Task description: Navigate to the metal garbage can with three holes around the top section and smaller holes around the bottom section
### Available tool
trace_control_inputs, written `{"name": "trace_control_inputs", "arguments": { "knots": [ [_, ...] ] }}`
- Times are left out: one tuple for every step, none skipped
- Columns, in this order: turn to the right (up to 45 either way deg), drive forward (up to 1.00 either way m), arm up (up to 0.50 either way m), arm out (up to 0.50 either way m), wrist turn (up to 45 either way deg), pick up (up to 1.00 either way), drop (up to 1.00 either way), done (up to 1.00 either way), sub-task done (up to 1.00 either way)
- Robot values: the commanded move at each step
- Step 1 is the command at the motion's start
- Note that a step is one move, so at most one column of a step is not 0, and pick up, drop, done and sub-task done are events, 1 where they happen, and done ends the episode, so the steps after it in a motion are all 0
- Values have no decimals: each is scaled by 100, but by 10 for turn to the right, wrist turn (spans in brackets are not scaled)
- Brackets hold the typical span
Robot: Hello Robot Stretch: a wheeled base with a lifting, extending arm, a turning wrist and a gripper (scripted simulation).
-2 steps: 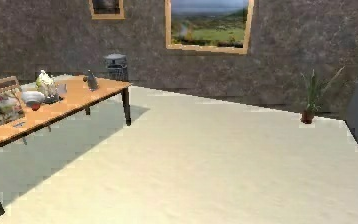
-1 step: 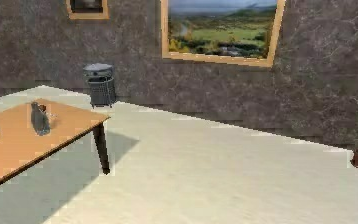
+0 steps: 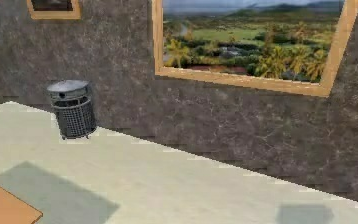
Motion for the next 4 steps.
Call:
{"name": "trace_control_inputs", "arguments": {
  "knots": [
    [0, 75, 0, 0, 0, 0, 0, 0, 0],
    [-420, 0, 0, 0, 0, 0, 0, 0, 0],
    [0, 100, 0, 0, 0, 0, 0, 0, 0],
    [-150, 0, 0, 0, 0, 0, 0, 0, 0]
  ]
}}
